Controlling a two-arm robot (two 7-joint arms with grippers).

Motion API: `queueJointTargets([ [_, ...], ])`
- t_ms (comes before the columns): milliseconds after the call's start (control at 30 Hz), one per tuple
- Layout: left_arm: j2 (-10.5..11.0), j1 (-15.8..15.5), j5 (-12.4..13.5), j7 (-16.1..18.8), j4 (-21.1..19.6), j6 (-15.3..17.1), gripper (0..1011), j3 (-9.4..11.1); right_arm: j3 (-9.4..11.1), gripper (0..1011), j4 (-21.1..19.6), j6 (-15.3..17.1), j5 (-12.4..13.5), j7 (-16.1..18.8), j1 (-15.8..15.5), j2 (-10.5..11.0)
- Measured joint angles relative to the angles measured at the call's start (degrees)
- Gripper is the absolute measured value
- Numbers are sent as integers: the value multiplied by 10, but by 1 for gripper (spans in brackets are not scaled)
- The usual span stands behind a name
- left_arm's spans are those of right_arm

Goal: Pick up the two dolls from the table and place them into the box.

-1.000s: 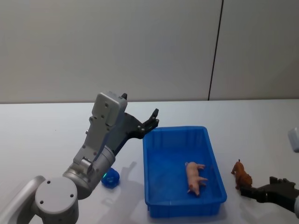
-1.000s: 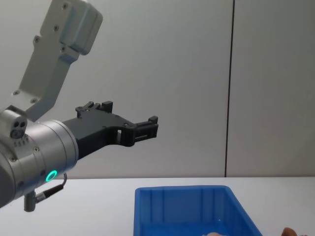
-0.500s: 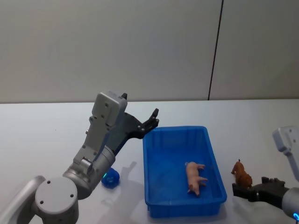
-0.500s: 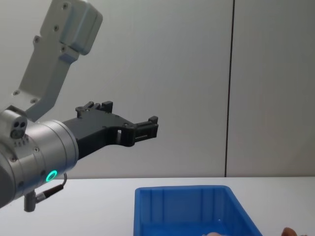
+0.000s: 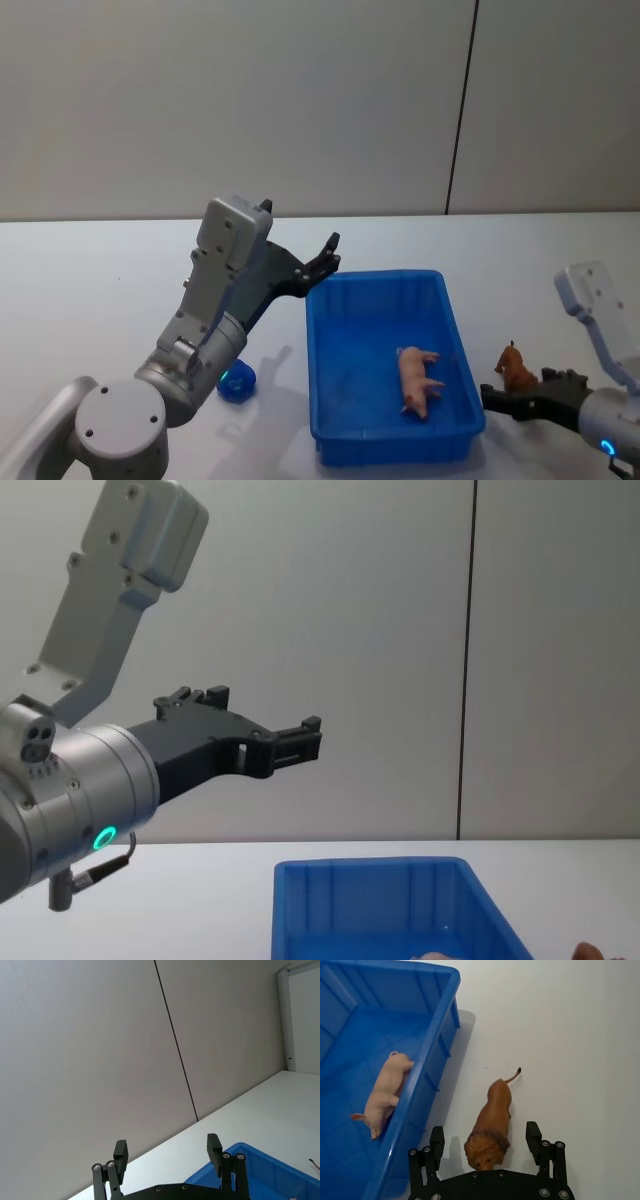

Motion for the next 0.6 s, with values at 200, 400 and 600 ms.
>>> queueJointTargets([
  [200,0,0,0,0,0,0,1001,0,-5,1001,15,-7,-16,11,13,-7],
  [400,0,0,0,0,0,0,1001,0,-9,888,24,-11,-26,18,20,-11],
  [600,0,0,0,0,0,0,1001,0,-11,731,29,-14,-31,22,24,-14],
])
